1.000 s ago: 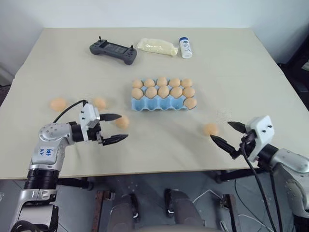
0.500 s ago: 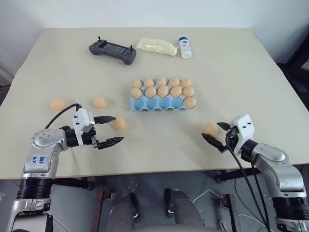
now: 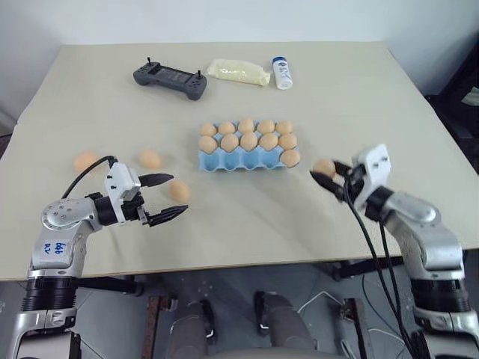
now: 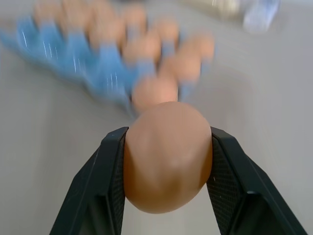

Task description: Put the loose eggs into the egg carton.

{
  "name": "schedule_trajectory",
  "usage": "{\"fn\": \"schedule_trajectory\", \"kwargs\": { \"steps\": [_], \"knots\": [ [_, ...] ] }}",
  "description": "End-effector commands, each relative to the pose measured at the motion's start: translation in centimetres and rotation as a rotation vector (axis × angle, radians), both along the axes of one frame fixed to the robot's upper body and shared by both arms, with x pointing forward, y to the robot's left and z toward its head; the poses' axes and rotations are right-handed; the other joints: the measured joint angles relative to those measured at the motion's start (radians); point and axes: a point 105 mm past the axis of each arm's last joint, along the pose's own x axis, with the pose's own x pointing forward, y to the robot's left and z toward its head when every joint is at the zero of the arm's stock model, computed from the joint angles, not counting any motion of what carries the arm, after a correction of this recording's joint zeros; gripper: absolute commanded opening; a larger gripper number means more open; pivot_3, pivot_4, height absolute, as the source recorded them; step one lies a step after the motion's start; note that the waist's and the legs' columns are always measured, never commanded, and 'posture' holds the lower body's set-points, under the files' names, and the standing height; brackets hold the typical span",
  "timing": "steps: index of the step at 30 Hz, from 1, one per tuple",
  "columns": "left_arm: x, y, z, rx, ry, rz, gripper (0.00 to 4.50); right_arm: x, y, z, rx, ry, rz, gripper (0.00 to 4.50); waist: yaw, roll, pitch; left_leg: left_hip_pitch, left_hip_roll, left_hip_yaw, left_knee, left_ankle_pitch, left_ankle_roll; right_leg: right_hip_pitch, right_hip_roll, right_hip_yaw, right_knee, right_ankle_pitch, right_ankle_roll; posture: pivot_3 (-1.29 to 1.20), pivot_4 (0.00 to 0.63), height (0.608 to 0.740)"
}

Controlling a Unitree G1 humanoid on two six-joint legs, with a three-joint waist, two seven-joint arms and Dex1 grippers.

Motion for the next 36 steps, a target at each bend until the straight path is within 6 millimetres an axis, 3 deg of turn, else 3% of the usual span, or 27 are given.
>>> {"fn": "schedule_trajectory", "kwargs": {
  "steps": [1, 4, 9, 14, 19, 20, 26, 33, 36],
  "knots": [
    [0.0, 0.1, 1.5, -0.018, -0.059, 0.008, 4.5, 1.3, 2.5, 1.3, 0.023, -0.007, 0.037, 1.83, -0.004, 0.0, 0.0, 0.0, 0.0, 0.0, 0.0, 0.0, 0.0, 0.0, 0.0, 0.0, 0.0, 0.0, 0.0, 0.0, 0.15, 0.74],
    [0.1, 0.2, 1.7, -0.023, -0.067, 0.018, 4.5, 3.0, 5.4, 1.5, 0.046, -0.003, 0.075, 1.83, -0.012, 0.0, 0.0, -0.001, 0.001, 0.0, -0.001, 0.001, -0.001, -0.002, 0.0, 0.0, 0.001, 0.001, 0.001, 0.0, 0.15, 0.74],
    [0.3, 0.1, 2.1, -0.028, -0.089, 0.031, 4.5, 5.2, 8.5, -0.3, 0.026, 0.038, 0.107, 1.83, -0.015, 0.0, 0.0, -0.003, 0.0, 0.002, -0.002, 0.004, -0.007, -0.004, 0.002, -0.001, 0.001, 0.004, 0.008, 0.0, 0.15, 0.74],
    [0.1, 0.4, 2.2, -0.028, -0.102, 0.053, 4.5, 6.2, 9.6, -1.4, 0.009, 0.05, 0.111, 1.83, -0.015, 0.0, 0.0, -0.003, 0.0, 0.003, -0.002, 0.003, -0.007, -0.004, 0.002, -0.003, 0.0, 0.004, 0.008, 0.0, 0.15, 0.74],
    [-0.2, 0.6, 2.4, -0.029, -0.109, 0.072, 4.5, 6.0, 10.0, -1.0, -0.004, 0.025, 0.143, 1.83, -0.018, 0.0, 0.0, -0.003, 0.002, 0.003, -0.001, 0.003, -0.009, -0.004, 0.002, -0.002, 0.001, 0.004, 0.008, 0.0, 0.15, 0.74],
    [-0.2, 0.6, 2.4, -0.029, -0.11, 0.075, 4.5, 5.9, 10.1, -0.8, -0.004, 0.021, 0.151, 2.52, -0.019, 0.0, 0.0, -0.003, 0.003, 0.003, -0.001, 0.003, -0.009, -0.004, 0.002, -0.002, 0.002, 0.004, 0.008, 0.0, 0.15, 0.74],
    [-0.3, 0.7, 2.5, -0.029, -0.115, 0.088, 4.5, 5.0, 10.6, 0.4, -0.005, -0.007, 0.212, 4.47, -0.018, 0.0, 0.0, -0.002, 0.005, 0.003, -0.002, 0.003, -0.011, -0.005, 0.004, -0.003, 0.002, 0.004, 0.007, 0.0, 0.15, 0.74],
    [0.0, 0.8, 2.8, -0.033, -0.137, 0.112, 4.5, 4.8, 10.0, 2.0, -0.016, -0.049, 0.233, 4.47, -0.017, 0.0, 0.0, -0.002, 0.005, 0.003, -0.002, 0.003, -0.011, -0.005, 0.004, -0.002, 0.002, 0.004, 0.007, 0.0, 0.15, 0.74],
    [0.3, 1.2, 3.8, -0.04, -0.188, 0.171, 4.5, 3.6, 9.3, 3.2, 0.002, -0.085, 0.327, 4.47, -0.016, 0.0, 0.0, -0.003, 0.005, 0.003, -0.002, 0.003, -0.011, -0.005, 0.003, -0.002, 0.002, 0.004, 0.007, 0.0, 0.15, 0.74]
  ]
}}
